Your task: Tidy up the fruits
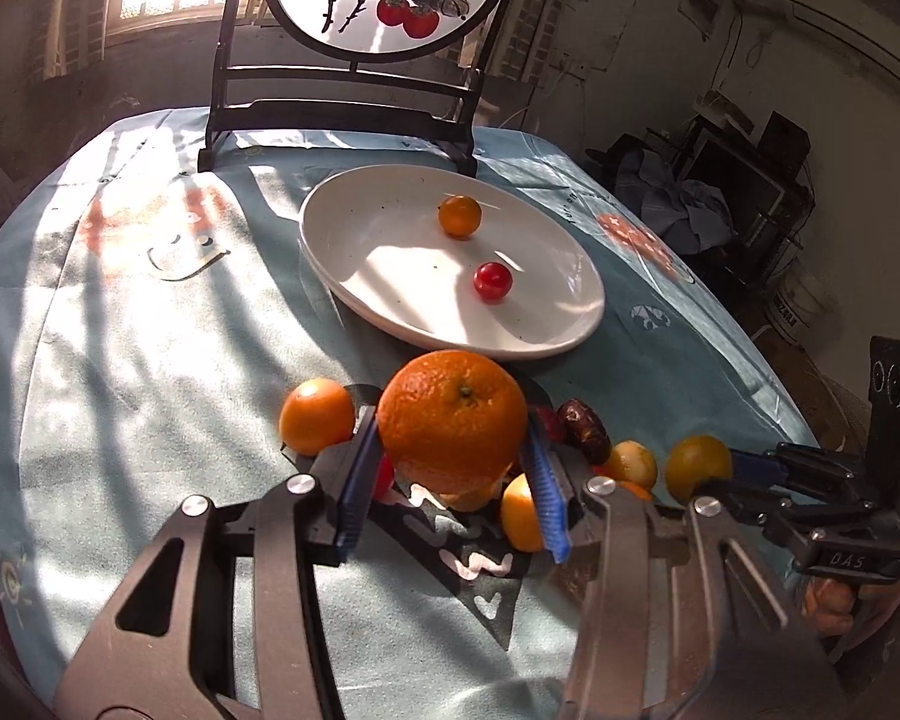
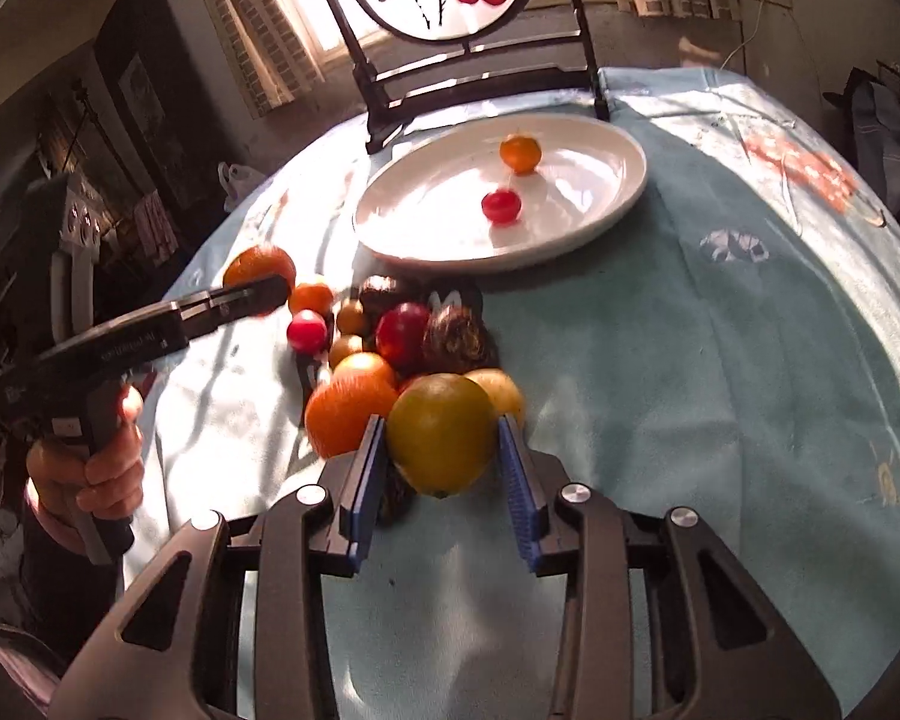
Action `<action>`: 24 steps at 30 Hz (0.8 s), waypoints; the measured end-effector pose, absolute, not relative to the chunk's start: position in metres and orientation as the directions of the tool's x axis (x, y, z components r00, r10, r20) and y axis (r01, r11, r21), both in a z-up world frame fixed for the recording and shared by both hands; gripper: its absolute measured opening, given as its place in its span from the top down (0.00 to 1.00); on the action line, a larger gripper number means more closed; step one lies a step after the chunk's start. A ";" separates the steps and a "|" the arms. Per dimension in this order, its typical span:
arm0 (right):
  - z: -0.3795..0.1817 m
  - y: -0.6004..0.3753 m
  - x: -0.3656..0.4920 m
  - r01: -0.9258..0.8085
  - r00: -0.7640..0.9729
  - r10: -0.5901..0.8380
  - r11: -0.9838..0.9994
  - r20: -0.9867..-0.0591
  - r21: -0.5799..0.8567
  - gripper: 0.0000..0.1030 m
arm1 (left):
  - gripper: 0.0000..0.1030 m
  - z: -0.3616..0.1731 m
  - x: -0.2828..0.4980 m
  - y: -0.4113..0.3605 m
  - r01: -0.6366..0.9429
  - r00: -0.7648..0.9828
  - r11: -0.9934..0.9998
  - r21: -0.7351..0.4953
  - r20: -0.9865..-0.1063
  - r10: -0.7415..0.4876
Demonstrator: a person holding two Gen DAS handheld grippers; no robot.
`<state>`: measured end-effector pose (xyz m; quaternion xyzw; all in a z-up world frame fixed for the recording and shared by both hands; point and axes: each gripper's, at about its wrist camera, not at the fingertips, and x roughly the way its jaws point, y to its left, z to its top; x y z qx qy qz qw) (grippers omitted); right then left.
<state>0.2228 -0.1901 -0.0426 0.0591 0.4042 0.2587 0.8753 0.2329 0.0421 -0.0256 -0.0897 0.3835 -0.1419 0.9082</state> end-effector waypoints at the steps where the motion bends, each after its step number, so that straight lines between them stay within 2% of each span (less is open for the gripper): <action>1: -0.032 -0.191 0.231 -0.398 0.577 0.501 0.862 -0.645 0.313 0.63 | 0.55 -0.023 0.240 0.039 0.190 0.666 0.943 -0.272 -0.670 -0.328; 5: -0.021 -0.182 0.285 -0.361 0.661 0.478 0.879 -0.579 0.313 0.63 | 0.55 -0.015 0.278 0.025 0.178 0.685 0.951 -0.255 -0.662 -0.305; 14: -0.060 -0.162 0.356 -0.325 0.599 0.458 0.889 -0.657 0.323 0.62 | 0.54 -0.040 0.338 0.015 0.117 0.644 0.966 -0.229 -0.723 -0.249; 16: -0.061 -0.161 0.357 -0.327 0.578 0.460 0.887 -0.674 0.326 0.59 | 0.47 -0.039 0.335 0.017 0.110 0.652 0.967 -0.231 -0.718 -0.245; 17: -0.060 -0.162 0.355 -0.330 0.569 0.469 0.883 -0.675 0.335 0.50 | 0.30 -0.035 0.330 0.019 0.102 0.671 0.970 -0.219 -0.705 -0.230; 18: -0.056 -0.164 0.349 -0.336 0.576 0.477 0.878 -0.664 0.341 0.42 | 0.18 -0.029 0.323 0.021 0.089 0.696 0.976 -0.200 -0.689 -0.204; 19: -0.051 -0.167 0.341 -0.340 0.596 0.479 0.878 -0.645 0.337 0.38 | 0.16 -0.024 0.316 0.023 0.082 0.718 0.980 -0.184 -0.671 -0.186; 21: -0.040 -0.170 0.325 -0.370 0.626 0.480 0.877 -0.614 0.308 0.38 | 0.12 -0.015 0.300 0.027 0.085 0.741 0.982 -0.168 -0.648 -0.175; 24: -0.036 -0.171 0.301 -0.433 0.604 0.501 0.859 -0.620 0.273 0.38 | 0.07 -0.013 0.278 0.036 0.084 0.750 0.978 -0.189 -0.634 -0.187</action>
